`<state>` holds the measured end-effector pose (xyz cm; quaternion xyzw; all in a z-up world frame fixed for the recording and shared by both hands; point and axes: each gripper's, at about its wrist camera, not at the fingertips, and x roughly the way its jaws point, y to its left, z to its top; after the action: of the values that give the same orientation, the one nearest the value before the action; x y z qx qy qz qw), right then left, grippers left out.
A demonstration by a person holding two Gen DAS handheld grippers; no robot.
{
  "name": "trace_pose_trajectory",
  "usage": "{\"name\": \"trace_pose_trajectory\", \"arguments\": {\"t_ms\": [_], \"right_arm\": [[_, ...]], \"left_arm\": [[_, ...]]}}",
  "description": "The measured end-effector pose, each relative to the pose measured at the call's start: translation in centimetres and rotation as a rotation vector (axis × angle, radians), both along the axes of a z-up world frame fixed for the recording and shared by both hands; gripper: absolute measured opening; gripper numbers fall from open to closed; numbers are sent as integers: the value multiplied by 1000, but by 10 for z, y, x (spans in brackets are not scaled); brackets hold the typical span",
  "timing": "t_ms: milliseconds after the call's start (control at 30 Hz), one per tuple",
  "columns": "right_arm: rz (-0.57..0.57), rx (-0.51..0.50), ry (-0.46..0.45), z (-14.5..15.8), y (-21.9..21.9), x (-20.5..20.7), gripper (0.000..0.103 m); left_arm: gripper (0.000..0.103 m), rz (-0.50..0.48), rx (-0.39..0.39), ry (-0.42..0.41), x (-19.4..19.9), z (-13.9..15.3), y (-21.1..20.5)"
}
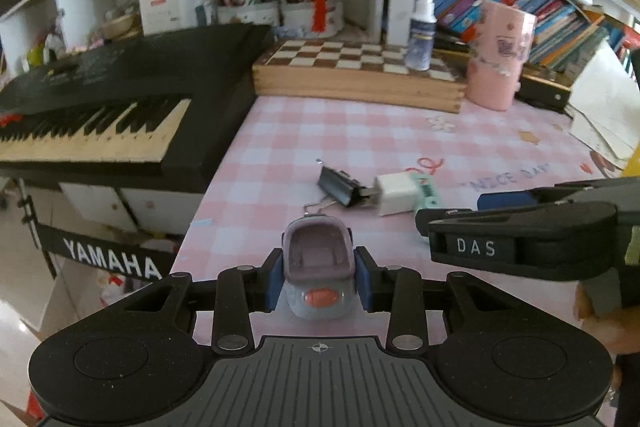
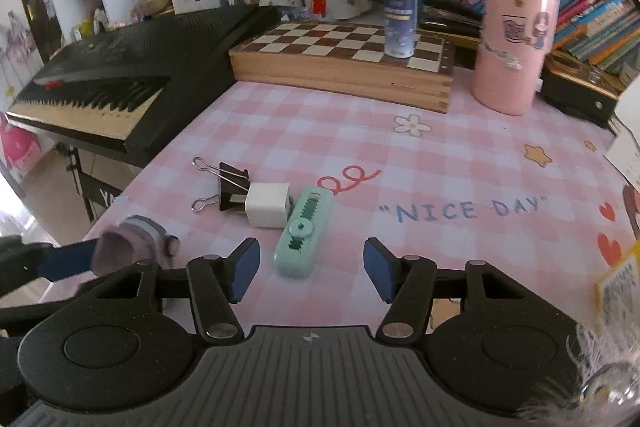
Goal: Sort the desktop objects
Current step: 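Grasp the grey toy car with the left tool while the right tool grasps the green stapler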
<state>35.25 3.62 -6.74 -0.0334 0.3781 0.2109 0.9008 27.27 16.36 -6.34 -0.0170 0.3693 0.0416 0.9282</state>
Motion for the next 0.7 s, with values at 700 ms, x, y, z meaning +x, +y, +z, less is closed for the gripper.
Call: {"name": "trace_pose_trajectory", "arguments": {"t_ms": [700], "right_arm": [[50, -78, -21, -13, 5, 24, 23]], "left_arm": [[39, -4, 6, 29, 11, -9, -1]]}}
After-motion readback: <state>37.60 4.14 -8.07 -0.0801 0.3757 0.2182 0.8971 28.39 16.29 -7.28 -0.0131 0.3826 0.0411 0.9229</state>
